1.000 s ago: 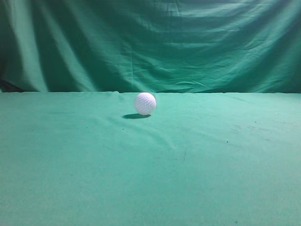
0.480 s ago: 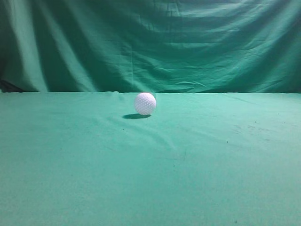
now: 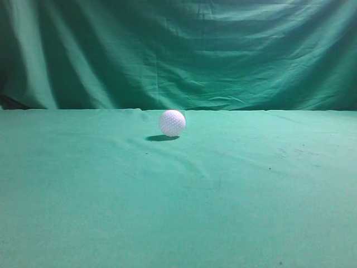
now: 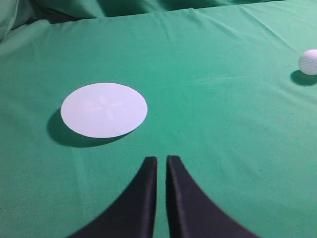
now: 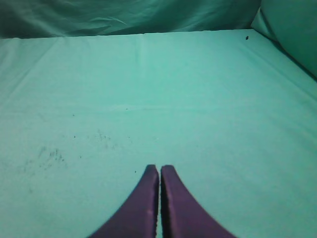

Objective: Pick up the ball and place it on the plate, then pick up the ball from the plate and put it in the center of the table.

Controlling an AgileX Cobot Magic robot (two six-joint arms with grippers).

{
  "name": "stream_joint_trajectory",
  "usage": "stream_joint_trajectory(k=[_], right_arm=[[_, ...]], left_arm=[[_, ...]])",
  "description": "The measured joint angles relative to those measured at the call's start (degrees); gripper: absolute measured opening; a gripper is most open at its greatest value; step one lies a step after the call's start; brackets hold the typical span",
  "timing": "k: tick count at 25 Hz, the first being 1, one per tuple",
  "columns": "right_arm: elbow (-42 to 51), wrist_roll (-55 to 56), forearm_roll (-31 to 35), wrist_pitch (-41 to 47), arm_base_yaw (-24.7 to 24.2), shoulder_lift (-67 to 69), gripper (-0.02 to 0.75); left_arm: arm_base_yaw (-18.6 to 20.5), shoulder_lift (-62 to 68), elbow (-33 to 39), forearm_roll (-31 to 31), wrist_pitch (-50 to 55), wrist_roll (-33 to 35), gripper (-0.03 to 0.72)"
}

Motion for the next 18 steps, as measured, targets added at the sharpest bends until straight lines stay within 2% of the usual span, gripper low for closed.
stream_joint_trajectory(k=[18], right_arm=[[0.0, 0.0, 0.0, 0.0, 0.0, 0.0, 0.0]], left_arm=[[0.0, 0.0, 0.0, 0.14, 0.08, 0.08, 0.059]])
